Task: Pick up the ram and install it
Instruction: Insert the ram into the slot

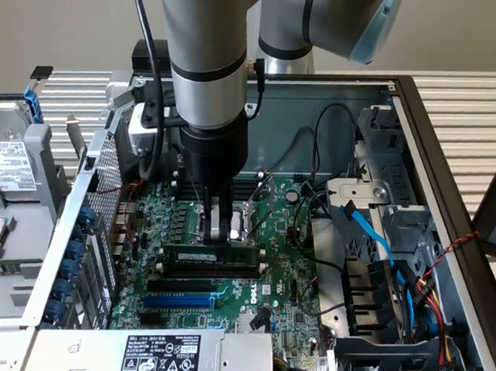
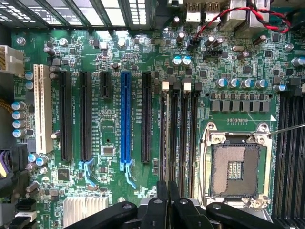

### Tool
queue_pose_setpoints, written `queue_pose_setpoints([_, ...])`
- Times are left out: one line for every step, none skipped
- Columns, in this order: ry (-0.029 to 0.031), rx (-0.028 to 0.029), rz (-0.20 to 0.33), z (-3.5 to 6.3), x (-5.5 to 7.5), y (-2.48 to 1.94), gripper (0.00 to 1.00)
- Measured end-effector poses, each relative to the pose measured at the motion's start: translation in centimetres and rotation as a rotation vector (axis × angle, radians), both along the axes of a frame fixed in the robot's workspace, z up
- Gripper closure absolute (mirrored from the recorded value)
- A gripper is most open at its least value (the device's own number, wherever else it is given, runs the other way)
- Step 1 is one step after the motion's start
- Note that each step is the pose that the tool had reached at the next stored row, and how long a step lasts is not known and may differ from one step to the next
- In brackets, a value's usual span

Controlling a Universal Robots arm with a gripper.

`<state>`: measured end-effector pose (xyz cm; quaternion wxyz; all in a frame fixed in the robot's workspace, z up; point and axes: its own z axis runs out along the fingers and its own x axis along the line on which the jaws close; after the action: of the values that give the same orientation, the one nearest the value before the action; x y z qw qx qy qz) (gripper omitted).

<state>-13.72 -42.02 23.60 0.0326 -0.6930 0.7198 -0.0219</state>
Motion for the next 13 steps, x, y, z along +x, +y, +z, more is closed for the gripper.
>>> queue_pose_setpoints([-0.0007, -0.0001, -0.001, -0.02, -0.01, 0.0, 0.88])
queue_pose_setpoints([-0.0014, -0.0003, -0.002, -0.03, -0.01, 0.0, 0.88])
queue_pose_setpoints([-0.0025, -0.0002, -0.003, -0.05, -0.02, 0.0, 0.88])
queue_pose_setpoints([-0.0038, 0.0, -0.004, -0.07, -0.02, 0.0, 0.88])
queue_pose_setpoints([-0.005, 0.0, -0.004, -0.09, -0.03, 0.0, 0.88])
queue_pose_setpoints([-0.006, 0.0001, -0.006, -0.11, -0.04, 0.0, 0.88])
queue_pose_setpoints([-0.0068, 0.0, -0.007, -0.12, -0.05, 0.0, 0.88])
queue_pose_setpoints([-0.0071, 0.0001, -0.008, -0.14, -0.05, 0.0, 0.88])
queue_pose_setpoints([-0.0072, 0.0, -0.009, -0.15, -0.06, 0.0, 0.88])
queue_pose_setpoints([-0.0072, 0.0, -0.01, -0.16, -0.06, 0.0, 0.88])
queue_pose_setpoints([-0.0073, 0.0001, -0.011, -0.18, -0.06, 0.0, 0.88])
queue_pose_setpoints([-0.0073, 0.0001, -0.012, -0.2, -0.06, 0.0, 0.88])
queue_pose_setpoints([-0.0073, 0.0001, -0.013, -0.23, -0.06, 0.0, 0.88])
